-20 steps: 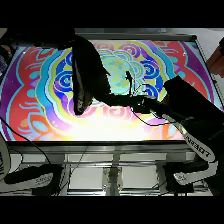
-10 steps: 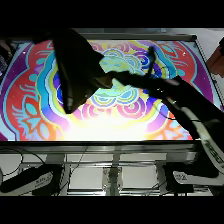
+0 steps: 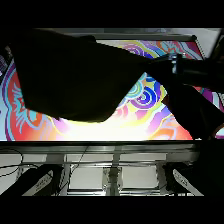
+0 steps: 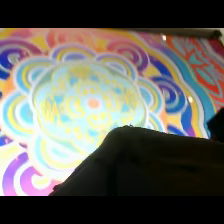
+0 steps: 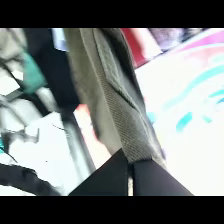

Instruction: Fold the clothes and pants, and hang the long-sleeved shirts on hangers.

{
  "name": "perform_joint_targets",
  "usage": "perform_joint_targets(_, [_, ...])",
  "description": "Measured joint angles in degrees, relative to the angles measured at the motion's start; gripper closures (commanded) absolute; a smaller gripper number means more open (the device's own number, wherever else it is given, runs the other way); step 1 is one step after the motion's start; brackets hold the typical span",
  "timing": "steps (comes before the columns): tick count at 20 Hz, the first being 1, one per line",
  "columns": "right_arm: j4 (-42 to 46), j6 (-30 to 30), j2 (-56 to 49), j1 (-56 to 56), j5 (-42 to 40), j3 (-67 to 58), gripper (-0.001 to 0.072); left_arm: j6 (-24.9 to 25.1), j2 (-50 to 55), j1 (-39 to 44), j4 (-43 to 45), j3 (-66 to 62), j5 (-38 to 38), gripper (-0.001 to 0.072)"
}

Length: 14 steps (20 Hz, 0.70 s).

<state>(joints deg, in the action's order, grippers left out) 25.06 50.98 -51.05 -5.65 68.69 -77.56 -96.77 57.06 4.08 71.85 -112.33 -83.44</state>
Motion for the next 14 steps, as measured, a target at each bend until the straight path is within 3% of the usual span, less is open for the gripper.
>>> perform_joint_targets(4, [8.79, 8.13, 2.69, 0.24, 3.19, -4.0, 0.0694, -2.27, 1.14, -0.07, -2.8, 0.13, -6.97, 0.0689])
perform_joint_targets(9, [16.22, 13.88, 1.6, 0.28, 6.56, -5.29, 0.0694, -2.62, 4.24, -0.07, -3.96, 4.74, -12.39, 0.069])
perform_joint_targets(14, [19.76, 16.09, -6.21, 0.28, 8.61, -5.57, 0.0694, -0.66, 7.69, -0.09, -3.54, 16.79, -5.16, 0.069])
